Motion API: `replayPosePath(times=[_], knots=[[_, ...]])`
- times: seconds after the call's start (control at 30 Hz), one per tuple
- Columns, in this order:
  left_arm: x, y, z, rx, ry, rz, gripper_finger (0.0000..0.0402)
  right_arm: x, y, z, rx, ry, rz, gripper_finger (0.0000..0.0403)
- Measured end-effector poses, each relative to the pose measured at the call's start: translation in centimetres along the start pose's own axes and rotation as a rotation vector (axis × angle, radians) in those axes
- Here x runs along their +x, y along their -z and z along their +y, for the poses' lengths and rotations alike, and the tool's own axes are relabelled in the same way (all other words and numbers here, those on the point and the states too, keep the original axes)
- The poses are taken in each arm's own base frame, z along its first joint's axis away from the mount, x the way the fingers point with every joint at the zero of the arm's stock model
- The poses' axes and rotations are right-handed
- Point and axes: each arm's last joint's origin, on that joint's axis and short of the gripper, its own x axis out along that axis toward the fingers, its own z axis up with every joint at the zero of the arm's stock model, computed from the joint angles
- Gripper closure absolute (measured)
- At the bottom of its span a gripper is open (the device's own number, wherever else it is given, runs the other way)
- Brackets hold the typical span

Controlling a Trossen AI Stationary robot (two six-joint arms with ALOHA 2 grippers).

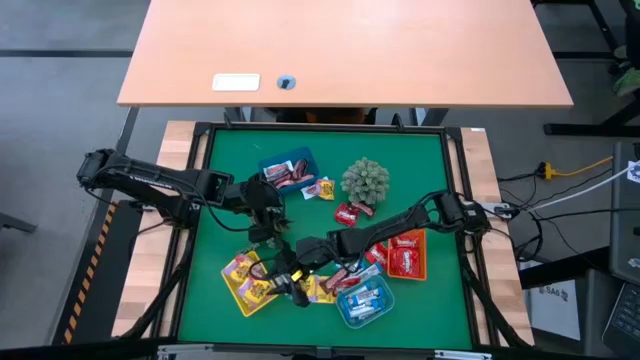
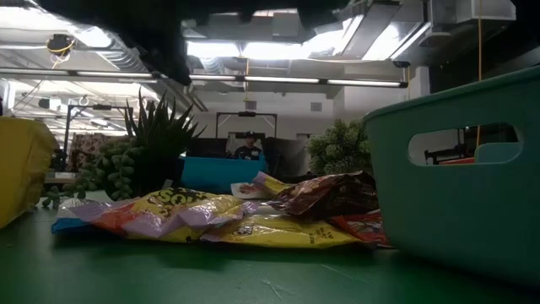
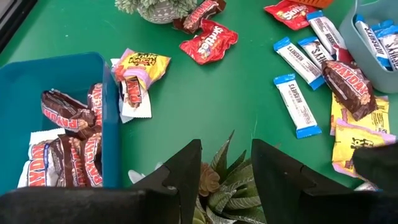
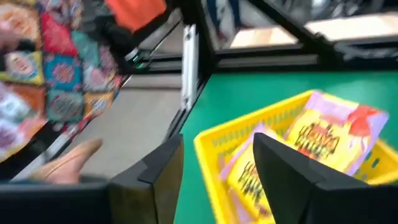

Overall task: Sort candy
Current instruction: Put the yellow candy into the yellow bin

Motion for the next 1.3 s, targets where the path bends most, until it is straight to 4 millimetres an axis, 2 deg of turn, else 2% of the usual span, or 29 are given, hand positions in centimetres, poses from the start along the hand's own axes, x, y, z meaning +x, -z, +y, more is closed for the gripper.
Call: replayPosePath(times=[0.13, 0.27, 0.43, 0.57, 0.9, 1.13, 1.3], knots=[[0.0, 0.0, 0.0, 0.000, 0.000, 0.000, 0.0274, -2.0, -0.7, -0.5, 0.049, -0.026, 0.158, 0.0206], [0.0, 0.0, 0.0, 0.000, 0.000, 0.000, 0.0274, -3.7, -0.2, -1.2, 0.105, -0.021, 0.344, 0.0205], [0.0, 0.0, 0.0, 0.000, 0.000, 0.001, 0.0274, -4.8, 2.0, -1.2, 0.074, 0.023, 0.582, 0.0205], [0.0, 0.0, 0.0, 0.000, 0.000, 0.000, 0.0274, -4.7, 3.3, -1.0, -0.007, 0.061, 0.667, 0.0205], [0.0, 0.0, 0.0, 0.000, -0.014, -0.005, 0.0274, -2.4, 4.4, -1.4, -0.094, 0.066, 0.568, 0.0205], [0.0, 0.0, 0.0, -0.001, -0.014, -0.007, 0.0274, -1.3, 6.7, -2.3, -0.055, 0.077, 0.617, 0.0205], [0.0, 0.0, 0.0, -0.001, -0.015, -0.007, 0.0274, -1.1, 7.0, -2.4, -0.012, 0.059, 0.619, 0.0209]])
